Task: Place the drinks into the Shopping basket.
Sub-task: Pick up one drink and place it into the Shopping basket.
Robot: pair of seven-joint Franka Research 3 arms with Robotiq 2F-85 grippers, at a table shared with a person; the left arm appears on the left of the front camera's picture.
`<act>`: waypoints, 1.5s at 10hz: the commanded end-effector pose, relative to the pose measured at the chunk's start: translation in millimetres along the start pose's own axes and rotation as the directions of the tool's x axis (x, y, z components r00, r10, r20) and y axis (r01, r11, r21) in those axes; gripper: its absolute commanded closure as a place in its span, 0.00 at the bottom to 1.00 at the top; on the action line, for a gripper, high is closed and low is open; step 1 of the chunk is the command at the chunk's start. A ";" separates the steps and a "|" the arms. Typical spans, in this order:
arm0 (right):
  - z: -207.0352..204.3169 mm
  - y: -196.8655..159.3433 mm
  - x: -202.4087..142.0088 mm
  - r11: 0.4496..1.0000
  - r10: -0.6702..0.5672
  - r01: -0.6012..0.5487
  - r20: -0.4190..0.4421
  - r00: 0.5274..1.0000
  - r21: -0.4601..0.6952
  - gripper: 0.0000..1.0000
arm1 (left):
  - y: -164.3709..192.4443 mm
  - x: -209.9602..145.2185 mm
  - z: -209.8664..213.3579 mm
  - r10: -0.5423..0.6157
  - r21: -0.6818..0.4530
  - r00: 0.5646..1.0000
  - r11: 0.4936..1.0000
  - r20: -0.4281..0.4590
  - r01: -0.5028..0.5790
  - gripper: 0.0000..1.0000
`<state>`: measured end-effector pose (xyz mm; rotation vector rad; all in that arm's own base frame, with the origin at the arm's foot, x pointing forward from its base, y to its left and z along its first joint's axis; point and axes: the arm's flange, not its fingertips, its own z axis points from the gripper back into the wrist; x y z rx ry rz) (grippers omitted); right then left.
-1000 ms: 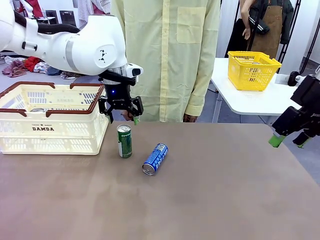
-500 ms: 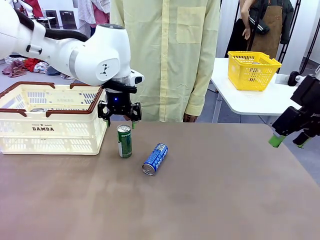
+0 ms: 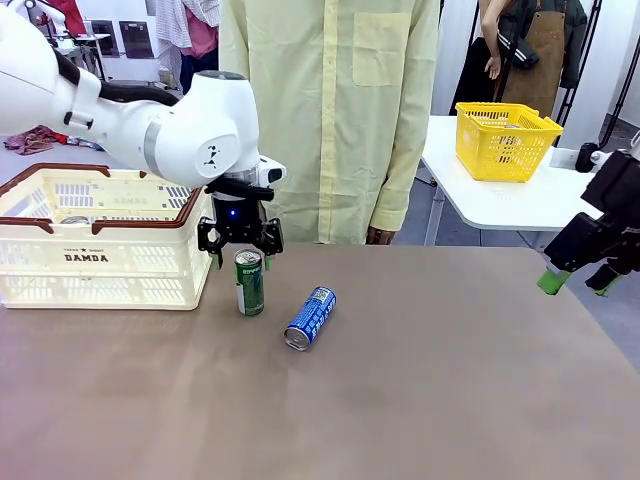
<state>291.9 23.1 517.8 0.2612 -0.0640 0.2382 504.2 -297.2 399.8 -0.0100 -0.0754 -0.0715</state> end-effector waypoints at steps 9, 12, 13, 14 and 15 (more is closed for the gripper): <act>1.6 -0.4 0.3 1.000 0.001 -0.001 -0.003 1.000 0.000 0.00 | -7.8 5.9 -11.7 -0.034 0.008 0.999 0.999 0.000 0.034 0.60; 1.6 -0.4 0.3 1.000 0.001 -0.001 -0.003 1.000 0.000 0.00 | -8.5 6.4 -11.4 -0.042 0.034 0.999 0.999 0.005 0.042 1.00; 1.6 -0.4 0.3 1.000 0.001 -0.001 -0.003 1.000 0.000 0.00 | -8.9 6.6 -11.3 -0.046 0.043 0.999 0.998 0.011 0.046 1.00; 1.6 -0.4 0.3 1.000 0.001 -0.001 -0.003 1.000 0.000 0.00 | -9.4 6.7 -12.3 -0.049 0.054 0.999 0.997 0.008 0.048 1.00; 1.6 -0.4 0.3 1.000 0.001 -0.001 -0.003 1.000 0.000 0.00 | -9.4 7.1 -12.6 -0.046 0.058 0.999 0.997 0.003 0.046 1.00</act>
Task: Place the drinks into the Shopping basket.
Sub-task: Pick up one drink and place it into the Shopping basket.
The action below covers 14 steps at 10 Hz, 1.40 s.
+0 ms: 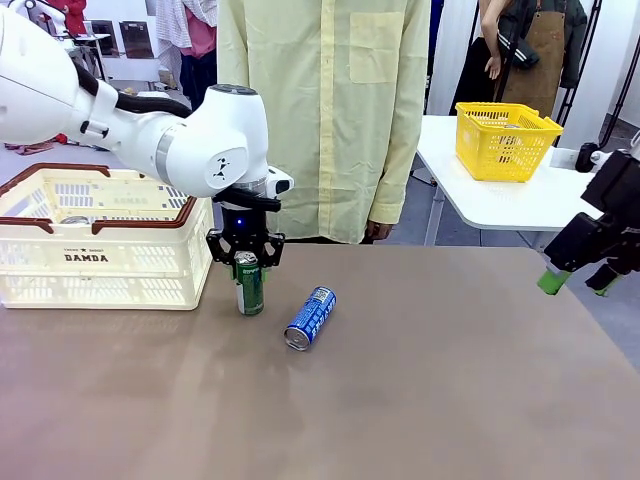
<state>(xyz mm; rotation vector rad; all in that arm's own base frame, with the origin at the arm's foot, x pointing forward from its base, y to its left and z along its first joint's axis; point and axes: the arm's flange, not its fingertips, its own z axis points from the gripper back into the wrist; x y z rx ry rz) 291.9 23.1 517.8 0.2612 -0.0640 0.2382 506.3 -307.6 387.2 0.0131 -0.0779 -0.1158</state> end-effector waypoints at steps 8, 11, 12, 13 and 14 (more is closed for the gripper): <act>1.6 -0.4 0.3 1.000 0.001 -0.001 -0.003 1.000 0.000 0.00 | -15.3 -42.4 178.8 -0.035 -0.029 0.999 0.999 -0.029 0.034 1.00; 1.6 -0.4 0.3 1.000 0.001 -0.001 -0.003 1.000 0.000 0.00 | 4.7 -49.9 168.0 0.084 -0.072 0.995 0.994 0.053 -0.080 1.00; 1.6 -0.4 0.3 1.000 0.001 -0.001 -0.003 1.000 0.000 0.00 | -17.8 -54.0 205.2 -0.033 -0.044 0.999 0.998 0.006 0.033 1.00; 1.6 -0.4 0.3 1.000 0.001 -0.001 -0.003 1.000 0.000 0.00 | -17.8 -54.0 205.2 -0.033 -0.044 0.999 0.998 0.006 0.033 1.00; 1.6 -0.4 0.3 1.000 0.001 -0.001 -0.003 1.000 0.000 0.00 | -17.8 -54.0 205.2 -0.033 -0.044 0.999 0.998 0.006 0.033 1.00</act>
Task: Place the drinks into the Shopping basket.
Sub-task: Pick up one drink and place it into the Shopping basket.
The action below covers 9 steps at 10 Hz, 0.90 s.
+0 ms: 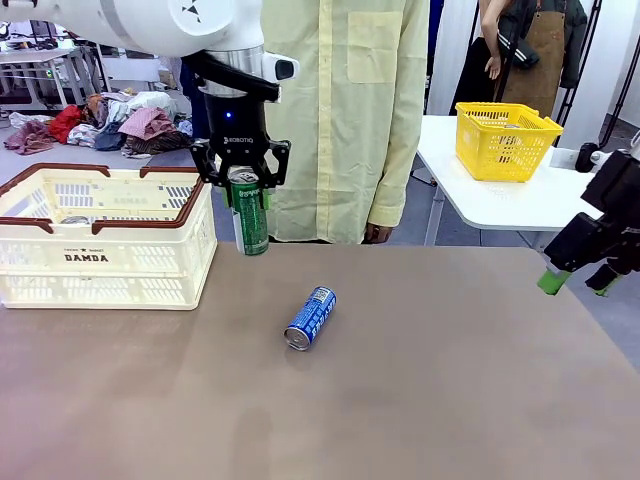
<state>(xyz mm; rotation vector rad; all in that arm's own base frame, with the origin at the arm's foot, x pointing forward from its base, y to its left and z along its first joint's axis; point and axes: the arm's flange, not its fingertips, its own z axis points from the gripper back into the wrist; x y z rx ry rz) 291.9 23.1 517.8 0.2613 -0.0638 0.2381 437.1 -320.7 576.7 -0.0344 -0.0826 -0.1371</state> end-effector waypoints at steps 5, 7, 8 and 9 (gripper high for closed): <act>1.7 -0.4 0.3 1.000 0.001 -0.001 -0.002 1.000 0.000 0.00 | 18.2 25.2 35.5 -0.037 -0.009 0.997 0.999 0.064 0.038 1.00; 1.7 -0.4 0.3 1.000 0.001 -0.001 -0.002 1.000 0.000 0.00 | 50.6 47.2 72.0 0.026 -0.030 0.996 0.999 0.088 -0.024 1.00; 1.7 -0.4 0.3 1.000 0.001 -0.001 -0.002 1.000 0.000 0.00 | 70.3 56.8 87.3 0.066 -0.029 0.992 0.998 0.108 -0.063 1.00; 1.7 -0.4 0.3 1.000 0.001 -0.001 -0.002 1.000 0.000 0.00 | 91.5 65.2 100.8 0.046 -0.029 0.994 0.999 0.103 -0.043 1.00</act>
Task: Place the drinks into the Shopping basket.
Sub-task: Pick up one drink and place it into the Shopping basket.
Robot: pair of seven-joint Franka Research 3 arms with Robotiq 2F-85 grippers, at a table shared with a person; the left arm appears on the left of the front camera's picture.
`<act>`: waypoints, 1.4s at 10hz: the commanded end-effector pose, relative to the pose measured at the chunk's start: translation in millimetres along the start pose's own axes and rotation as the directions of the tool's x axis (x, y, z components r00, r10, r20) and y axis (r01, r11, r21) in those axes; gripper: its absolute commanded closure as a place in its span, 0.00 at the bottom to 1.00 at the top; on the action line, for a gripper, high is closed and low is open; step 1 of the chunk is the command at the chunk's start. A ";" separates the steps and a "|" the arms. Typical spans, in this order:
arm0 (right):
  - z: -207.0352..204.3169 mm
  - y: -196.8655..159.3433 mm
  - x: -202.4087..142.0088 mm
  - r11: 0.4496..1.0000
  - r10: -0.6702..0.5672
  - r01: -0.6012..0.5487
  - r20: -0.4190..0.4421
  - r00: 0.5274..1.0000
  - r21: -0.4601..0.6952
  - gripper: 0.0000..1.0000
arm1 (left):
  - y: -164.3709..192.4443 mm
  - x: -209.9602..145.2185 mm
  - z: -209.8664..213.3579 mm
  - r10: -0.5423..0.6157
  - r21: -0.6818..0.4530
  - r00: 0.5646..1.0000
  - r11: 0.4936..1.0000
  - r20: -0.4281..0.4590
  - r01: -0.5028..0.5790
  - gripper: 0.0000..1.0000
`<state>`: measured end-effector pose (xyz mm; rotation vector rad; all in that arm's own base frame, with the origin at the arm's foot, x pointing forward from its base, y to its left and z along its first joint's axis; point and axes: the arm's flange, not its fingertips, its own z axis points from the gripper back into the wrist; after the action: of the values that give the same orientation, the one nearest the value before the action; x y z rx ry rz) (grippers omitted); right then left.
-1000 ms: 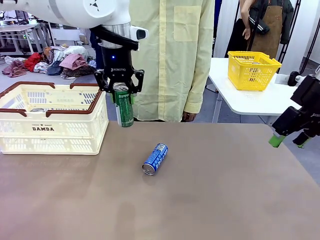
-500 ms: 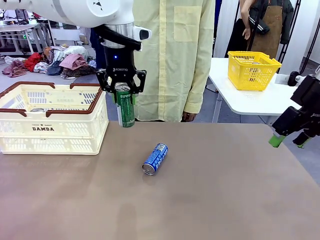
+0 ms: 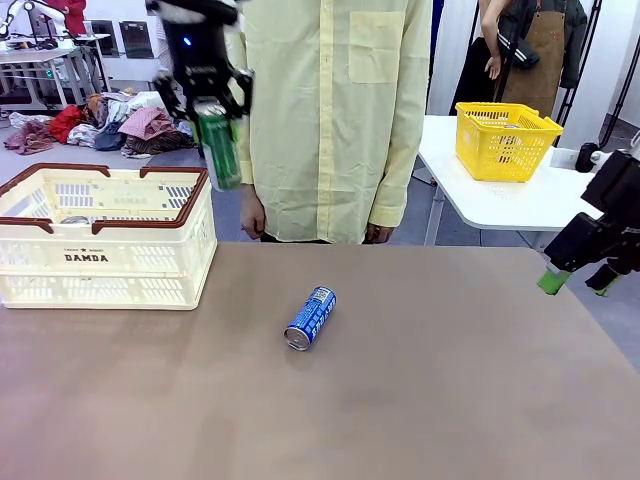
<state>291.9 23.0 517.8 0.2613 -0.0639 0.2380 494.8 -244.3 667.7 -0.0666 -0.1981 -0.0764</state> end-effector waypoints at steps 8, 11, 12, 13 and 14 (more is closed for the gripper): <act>1.6 -0.4 0.3 1.000 0.001 -0.001 -0.003 1.000 0.000 0.00 | 210.3 24.5 -65.4 0.107 -0.041 0.989 0.993 -0.106 -0.112 1.00; 1.6 -0.4 0.3 1.000 0.001 -0.001 -0.003 1.000 0.000 0.00 | 236.5 7.4 -119.4 0.156 -0.062 0.975 0.984 -0.157 -0.167 1.00; 1.6 -0.4 0.3 1.000 0.001 -0.001 -0.003 1.000 0.000 0.00 | 238.9 3.1 -134.7 0.152 -0.104 0.977 0.980 -0.153 -0.168 1.00; 1.6 -0.4 0.3 1.000 0.001 -0.001 -0.003 1.000 0.000 0.00 | 238.1 1.1 -148.3 0.183 -0.108 0.975 0.974 -0.128 -0.198 1.00; 1.6 -0.4 0.3 1.000 0.001 -0.001 -0.003 1.000 0.000 0.00 | 236.3 3.8 -154.9 0.277 -0.101 0.953 0.952 -0.125 -0.290 1.00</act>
<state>291.9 22.9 517.8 0.2615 -0.0637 0.2378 554.6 -17.5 500.3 -0.1784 -0.0284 0.1228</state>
